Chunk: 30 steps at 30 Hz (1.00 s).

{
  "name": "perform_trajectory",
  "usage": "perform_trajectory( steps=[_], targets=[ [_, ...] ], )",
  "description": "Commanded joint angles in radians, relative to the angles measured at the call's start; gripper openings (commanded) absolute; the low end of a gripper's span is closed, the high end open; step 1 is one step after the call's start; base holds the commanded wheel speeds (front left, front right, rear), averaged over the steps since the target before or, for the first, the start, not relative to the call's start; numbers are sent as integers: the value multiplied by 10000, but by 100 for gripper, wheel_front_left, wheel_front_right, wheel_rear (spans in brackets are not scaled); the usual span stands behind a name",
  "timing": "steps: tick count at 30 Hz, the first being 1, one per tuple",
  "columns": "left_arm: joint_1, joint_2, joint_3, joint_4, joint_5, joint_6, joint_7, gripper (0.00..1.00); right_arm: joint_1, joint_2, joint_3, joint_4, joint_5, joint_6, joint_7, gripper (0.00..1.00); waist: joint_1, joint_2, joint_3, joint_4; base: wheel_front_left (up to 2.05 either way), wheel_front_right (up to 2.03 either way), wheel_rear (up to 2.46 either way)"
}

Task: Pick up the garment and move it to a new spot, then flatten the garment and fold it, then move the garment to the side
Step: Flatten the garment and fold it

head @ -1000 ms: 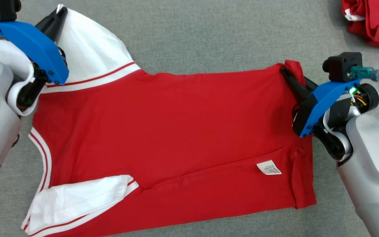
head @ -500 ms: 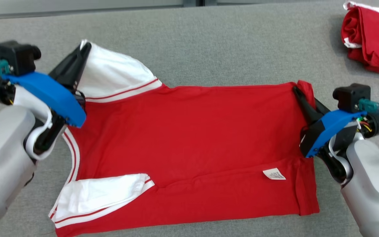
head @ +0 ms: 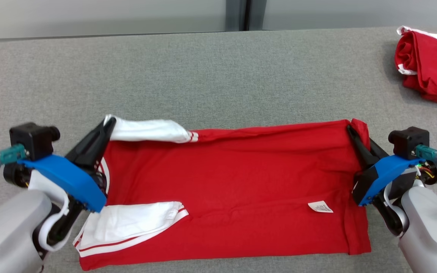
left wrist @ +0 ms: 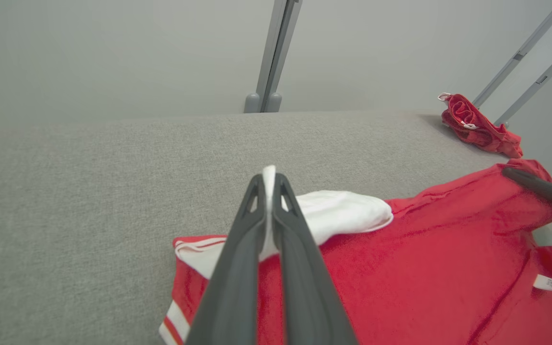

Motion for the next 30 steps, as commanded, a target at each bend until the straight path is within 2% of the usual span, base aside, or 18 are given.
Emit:
perform_trajectory(
  steps=[1,8,17,24,25,26,27,29,30],
  targets=[
    [248,69,8,-152,-94,129,-97,0,157,-46,24,58,-30,2,-154,0,1,1,-30,31,0,0,0],
    [1236,178,-3,-622,9,572,-191,0,468,-129,105,230,-225,2,-865,0,1,1,-236,171,0,0,0],
    [2239,-117,263,-634,145,744,-245,0,1159,30,-136,301,-770,2,-1393,0,1,1,-452,294,0,0,0],
    [2997,-350,633,-437,401,750,-248,0,1938,393,-813,-742,-1533,4,-1441,0,1,1,-590,300,0,0,0],
    [3089,-389,653,-391,439,756,-247,0,2052,429,-915,-937,-1618,2,-1442,6,1,1,-606,302,0,0,0],
    [3188,-433,662,-339,466,786,-249,0,2177,466,-984,-1108,-1676,2,-1443,47,1,1,-626,303,0,0,0],
    [3260,-475,691,-302,501,822,-248,0,2319,523,-1049,-1266,-1702,2,-1443,100,1,1,-651,302,0,0,0],
    [3405,-576,990,-243,606,927,-248,47,2581,560,-1218,-1664,-1784,4,-1444,100,1,1,-706,310,0,0,0],
    [3522,-609,1105,-205,700,963,-249,100,2738,562,-1298,-1865,-1789,2,-1445,100,1,1,-729,311,0,0,0]
  ],
)
